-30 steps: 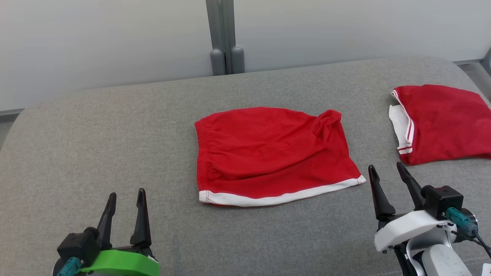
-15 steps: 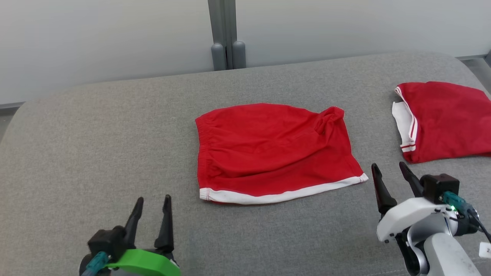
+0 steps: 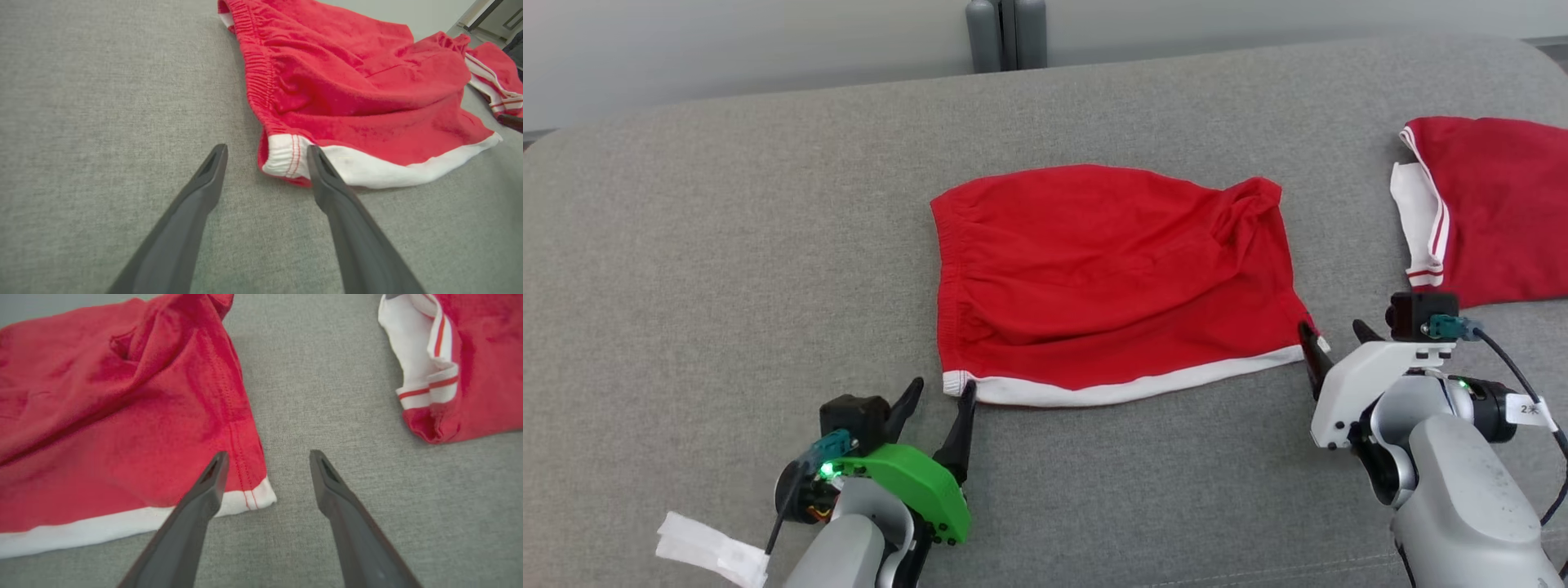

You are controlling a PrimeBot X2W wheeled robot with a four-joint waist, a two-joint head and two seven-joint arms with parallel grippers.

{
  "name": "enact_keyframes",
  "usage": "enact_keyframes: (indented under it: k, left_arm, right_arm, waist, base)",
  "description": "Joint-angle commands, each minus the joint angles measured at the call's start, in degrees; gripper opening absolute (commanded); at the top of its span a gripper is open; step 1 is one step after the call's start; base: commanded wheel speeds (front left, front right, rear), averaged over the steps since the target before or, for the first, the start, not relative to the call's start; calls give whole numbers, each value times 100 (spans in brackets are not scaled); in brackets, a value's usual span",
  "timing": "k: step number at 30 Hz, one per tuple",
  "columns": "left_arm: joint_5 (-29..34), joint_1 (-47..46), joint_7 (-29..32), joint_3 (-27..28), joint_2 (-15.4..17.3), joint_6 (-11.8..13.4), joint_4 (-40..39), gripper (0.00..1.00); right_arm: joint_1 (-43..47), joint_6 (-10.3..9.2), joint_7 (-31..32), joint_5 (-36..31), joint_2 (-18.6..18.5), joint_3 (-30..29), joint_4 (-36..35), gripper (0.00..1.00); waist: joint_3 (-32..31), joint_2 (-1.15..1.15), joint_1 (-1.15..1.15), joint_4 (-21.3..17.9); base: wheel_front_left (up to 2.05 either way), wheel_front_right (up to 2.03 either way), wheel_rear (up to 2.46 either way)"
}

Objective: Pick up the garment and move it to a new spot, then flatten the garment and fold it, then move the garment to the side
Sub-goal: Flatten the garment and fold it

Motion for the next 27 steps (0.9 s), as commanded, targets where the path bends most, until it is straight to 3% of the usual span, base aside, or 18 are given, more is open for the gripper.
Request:
enact_keyframes:
  k: [1,13,14,15,16,22,27]
  left_arm:
    - [14,-170,19,-102,28,31,135,100]
    - [-449,-703,-27,-614,27,61,1005,100]
    - [-493,-735,-38,-663,26,57,1027,50]
    - [-577,-761,-52,-721,26,41,1051,7]
    - [-630,-783,-52,-770,26,26,1079,0]
    - [-929,-956,-326,-948,26,-32,972,0]
    - [-1208,-861,-454,-763,26,-74,419,0]
  right_arm:
    - [-103,-1,87,-101,-37,39,161,100]
    - [-309,8,469,208,130,484,1093,100]
    - [-314,10,473,236,133,513,1123,55]
    - [-317,10,493,291,141,560,1154,8]
    - [-315,13,514,324,149,603,1172,0]
    - [-317,6,93,592,50,718,938,0]
    - [-236,0,-434,918,-80,760,176,0]
  waist:
    - [201,0,0,56]
    - [277,0,0,90]
    - [276,0,0,89]
    - [276,0,0,86]
    - [275,0,0,81]
    - [201,0,0,33]
    - [24,0,0,19]
  base:
    - [0,0,0]
    - [0,0,0]
    - [0,0,0]
    - [0,0,0]
    - [0,0,0]
    - [0,0,0]
    - [0,0,0]
